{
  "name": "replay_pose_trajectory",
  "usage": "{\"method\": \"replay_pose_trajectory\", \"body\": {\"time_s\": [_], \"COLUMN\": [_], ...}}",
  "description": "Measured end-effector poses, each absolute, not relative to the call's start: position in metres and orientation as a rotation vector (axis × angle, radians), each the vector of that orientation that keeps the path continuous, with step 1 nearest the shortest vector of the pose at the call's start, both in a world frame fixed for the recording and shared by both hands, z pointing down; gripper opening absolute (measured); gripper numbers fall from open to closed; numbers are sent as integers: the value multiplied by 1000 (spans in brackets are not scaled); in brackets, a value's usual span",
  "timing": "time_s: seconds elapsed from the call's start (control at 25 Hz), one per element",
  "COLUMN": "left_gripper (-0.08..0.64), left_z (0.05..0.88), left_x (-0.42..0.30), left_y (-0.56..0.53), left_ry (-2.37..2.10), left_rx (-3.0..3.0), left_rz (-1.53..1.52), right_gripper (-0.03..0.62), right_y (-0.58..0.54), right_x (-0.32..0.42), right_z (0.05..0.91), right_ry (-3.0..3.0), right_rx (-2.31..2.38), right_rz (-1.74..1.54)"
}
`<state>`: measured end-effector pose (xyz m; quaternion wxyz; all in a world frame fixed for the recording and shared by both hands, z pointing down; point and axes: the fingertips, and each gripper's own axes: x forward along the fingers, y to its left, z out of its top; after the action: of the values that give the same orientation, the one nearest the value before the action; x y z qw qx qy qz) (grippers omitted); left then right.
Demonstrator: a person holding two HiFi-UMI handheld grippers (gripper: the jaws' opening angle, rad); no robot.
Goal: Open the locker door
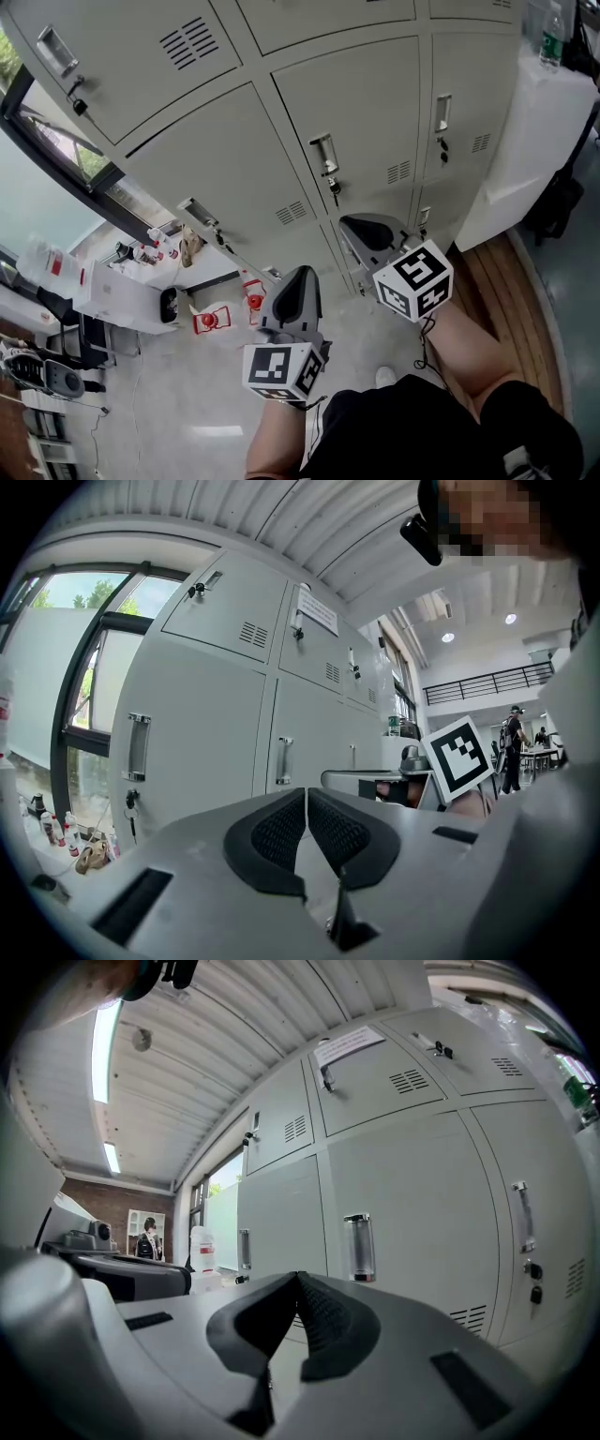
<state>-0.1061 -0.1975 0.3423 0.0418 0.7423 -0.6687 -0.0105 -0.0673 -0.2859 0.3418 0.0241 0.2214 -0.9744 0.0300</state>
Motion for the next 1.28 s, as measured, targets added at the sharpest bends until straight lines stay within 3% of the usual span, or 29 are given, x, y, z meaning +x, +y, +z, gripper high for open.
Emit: {"method": "replay_pose_trajectory", "body": {"time_s": [0.4,0.92,1.28], "left_gripper": [23,23,23], "left_z": [354,351,353], "left_x": [-126,-165,-185], "left_y": [-213,-228,-231], "left_ry": [-2036,-1921,-1817], "left_rx": [2248,2371,2446], "left_rz": [11,16,11], "right_gripper": [55,210,243], "right_y": [-319,-368,-393], "right_x": [-89,-120,-138], "right_z": [345,343,344], "right_ry": [-3014,-2873,-2765], "right_rx": [735,1058,1230], "right_rz": [108,-41,-63]}}
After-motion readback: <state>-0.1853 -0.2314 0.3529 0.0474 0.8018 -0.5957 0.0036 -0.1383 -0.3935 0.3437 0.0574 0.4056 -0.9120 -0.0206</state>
